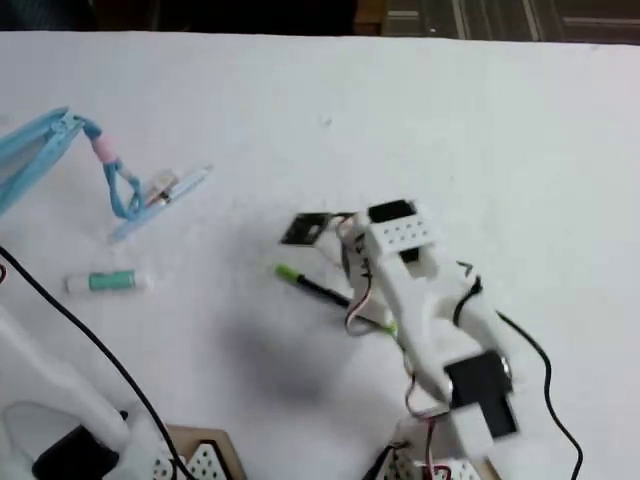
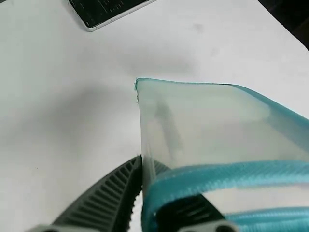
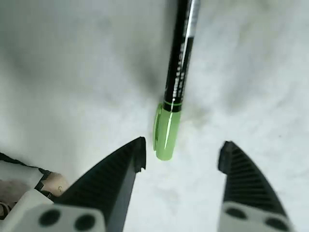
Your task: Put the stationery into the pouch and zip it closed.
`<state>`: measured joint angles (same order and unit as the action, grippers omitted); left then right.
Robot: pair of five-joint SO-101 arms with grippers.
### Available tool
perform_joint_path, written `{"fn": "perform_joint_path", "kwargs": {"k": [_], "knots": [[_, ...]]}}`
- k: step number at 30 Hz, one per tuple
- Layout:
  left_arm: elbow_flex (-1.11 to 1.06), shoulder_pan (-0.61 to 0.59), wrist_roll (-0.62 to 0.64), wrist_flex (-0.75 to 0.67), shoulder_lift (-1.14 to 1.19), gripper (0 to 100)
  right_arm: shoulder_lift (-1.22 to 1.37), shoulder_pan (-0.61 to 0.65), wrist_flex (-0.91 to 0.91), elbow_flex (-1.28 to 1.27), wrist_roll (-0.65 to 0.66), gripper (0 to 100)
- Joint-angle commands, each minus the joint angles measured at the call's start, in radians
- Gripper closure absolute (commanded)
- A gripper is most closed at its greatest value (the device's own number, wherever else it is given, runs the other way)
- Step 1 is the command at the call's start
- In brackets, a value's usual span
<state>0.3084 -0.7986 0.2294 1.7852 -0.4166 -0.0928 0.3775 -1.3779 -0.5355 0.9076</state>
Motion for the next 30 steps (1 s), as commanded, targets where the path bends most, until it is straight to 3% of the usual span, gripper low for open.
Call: {"fn": "perform_joint_path", "kwargs": {"k": [1,8,16,22,30], "knots": [[0.028,-0.004,0.003,-0.008,-0.031,98,-0.120,0.087,-0.036,0.026,0.011,69.5],[0.028,-0.005,0.003,-0.008,-0.035,98,-0.018,0.263,-0.022,0.213,0.011,77.7],[0.028,-0.005,0.003,-0.008,-0.035,98,0.484,0.254,0.008,0.626,0.009,81.3],[0.028,-0.007,0.003,-0.008,-0.035,98,0.777,0.274,-0.163,0.927,0.009,81.4],[0.028,-0.007,0.003,-0.008,-0.035,98,0.941,0.262,-0.352,1.120,0.008,82.1]]}}
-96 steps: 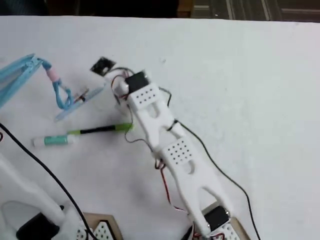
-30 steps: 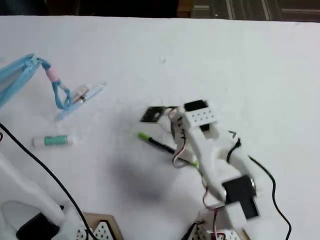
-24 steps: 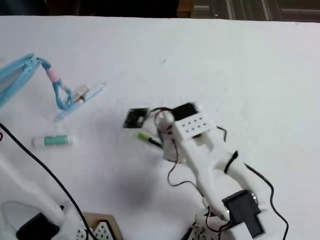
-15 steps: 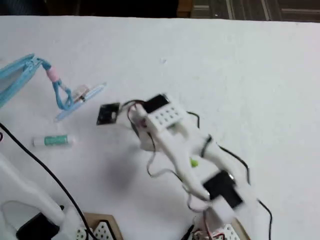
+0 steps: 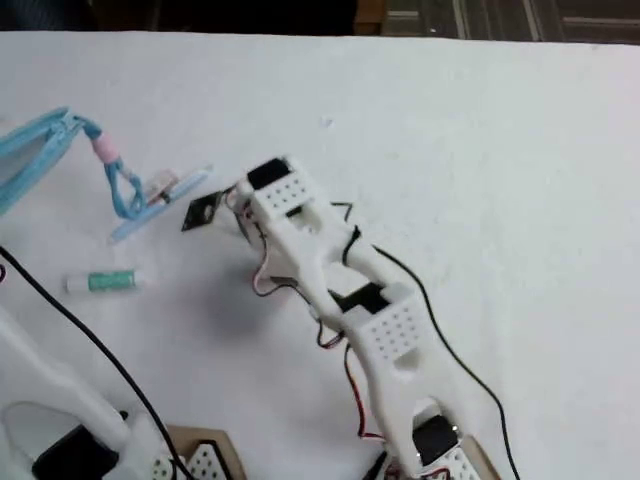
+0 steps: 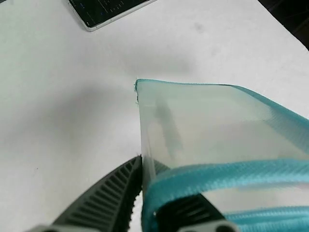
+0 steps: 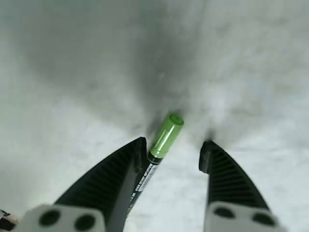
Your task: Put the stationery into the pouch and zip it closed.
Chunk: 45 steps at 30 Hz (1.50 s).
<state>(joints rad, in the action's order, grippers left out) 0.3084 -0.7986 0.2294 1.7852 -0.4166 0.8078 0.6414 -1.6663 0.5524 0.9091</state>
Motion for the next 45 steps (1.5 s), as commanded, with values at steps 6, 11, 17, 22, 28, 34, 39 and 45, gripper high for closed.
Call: {"fn": "perform_joint_path", "kwargs": {"k": [6,11,17,22,28,34,39,45], "knots": [[0.028,-0.007,0.003,-0.008,-0.035,98,0.051,-0.010,-0.088,0.094,-0.299,97.1],[0.028,-0.007,0.003,-0.008,-0.035,98,0.050,-0.019,-0.097,0.255,-0.460,97.8],[0.028,-0.007,0.003,-0.008,-0.035,98,0.045,-0.047,-0.102,0.371,-0.479,98.1],[0.028,-0.007,0.003,-0.008,-0.036,98,-0.074,-0.071,-0.102,0.440,-0.537,98.1],[0.029,-0.007,0.003,-0.006,-0.036,98,-0.352,-0.091,-0.101,0.632,-0.806,98.1],[0.029,-0.007,0.003,-0.006,-0.036,98,-0.608,-0.084,-0.102,0.764,-1.126,98.1],[0.029,-0.007,0.003,-0.006,-0.036,98,-0.852,-0.084,-0.107,0.624,-1.158,98.1],[0.029,-0.007,0.003,-0.005,-0.036,98,-1.257,-0.054,-0.102,0.103,-1.157,98.1]]}}
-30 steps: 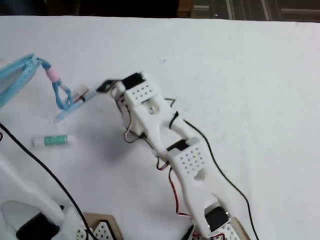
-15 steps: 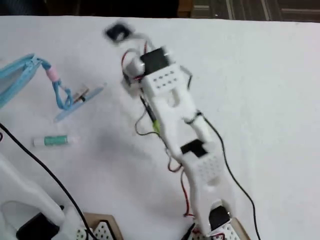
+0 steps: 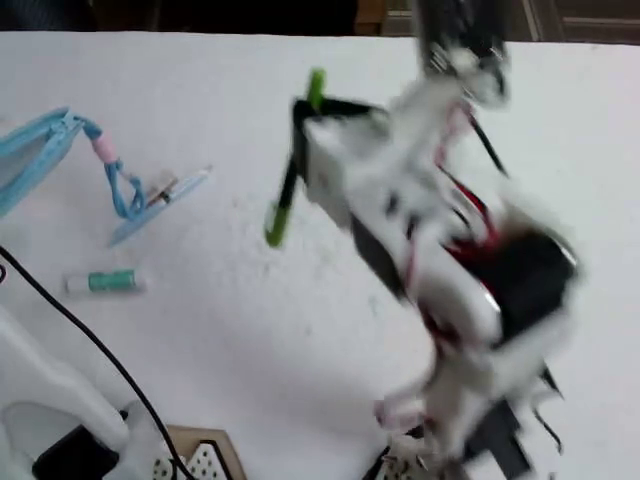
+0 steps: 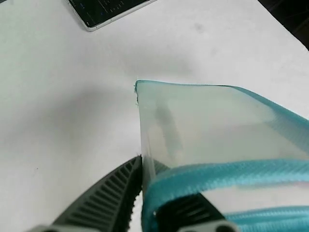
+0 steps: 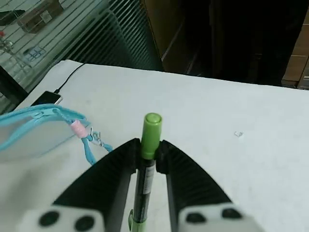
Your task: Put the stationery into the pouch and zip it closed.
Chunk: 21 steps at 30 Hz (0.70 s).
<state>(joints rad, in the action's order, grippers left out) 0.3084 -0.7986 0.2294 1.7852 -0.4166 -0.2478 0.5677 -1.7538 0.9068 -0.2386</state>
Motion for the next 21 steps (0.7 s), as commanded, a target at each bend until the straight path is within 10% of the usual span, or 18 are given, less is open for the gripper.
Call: {"fn": "perform_joint_path", "kwargs": {"k": [1,5,12,21], "knots": [[0.029,-0.007,0.003,-0.005,-0.036,98,-0.265,0.025,-0.013,-0.342,-0.009,98.1],[0.029,-0.002,0.003,-0.005,-0.036,98,-0.475,0.071,0.147,-0.680,-0.018,98.1],[0.018,0.035,0.003,0.000,-0.036,98,-0.740,0.101,0.940,-1.140,-0.198,98.1],[-0.035,0.108,0.003,-0.006,-0.036,98,-0.581,0.309,1.718,-1.295,0.127,98.1]]}}
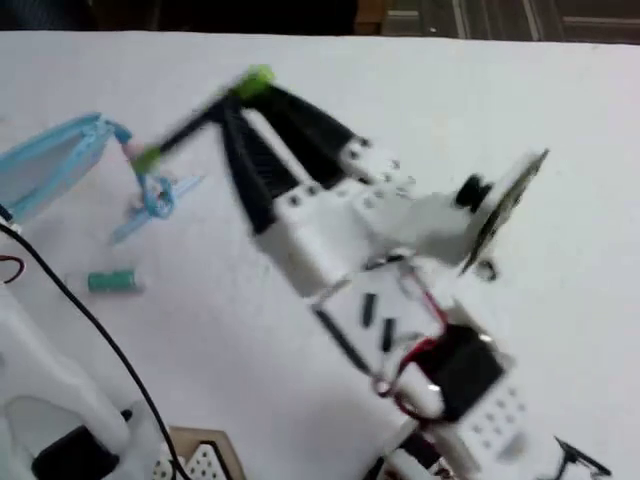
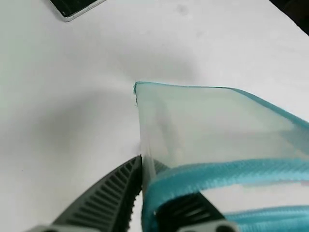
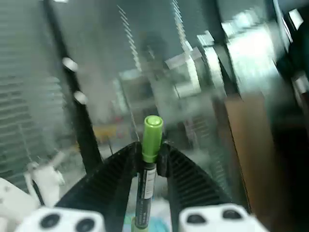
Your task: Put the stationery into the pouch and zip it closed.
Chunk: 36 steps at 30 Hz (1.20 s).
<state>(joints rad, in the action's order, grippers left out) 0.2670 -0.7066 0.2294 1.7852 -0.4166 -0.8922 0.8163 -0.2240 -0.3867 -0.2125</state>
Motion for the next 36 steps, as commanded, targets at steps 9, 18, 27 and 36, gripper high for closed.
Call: {"fn": "perform_joint_path", "kwargs": {"k": [9,18,27,36], "knots": [[0.006,0.022,0.003,-0.008,-0.035,98,0.288,0.186,0.320,-0.003,0.230,98.1],[0.008,0.021,0.003,-0.006,-0.036,98,0.498,0.179,0.450,-0.008,0.308,98.1],[0.009,0.021,0.003,-0.008,-0.036,98,0.648,0.189,0.435,-0.003,0.376,94.3],[0.008,0.019,0.003,-0.008,-0.036,98,0.513,0.237,0.177,-0.002,0.374,62.5]]}}
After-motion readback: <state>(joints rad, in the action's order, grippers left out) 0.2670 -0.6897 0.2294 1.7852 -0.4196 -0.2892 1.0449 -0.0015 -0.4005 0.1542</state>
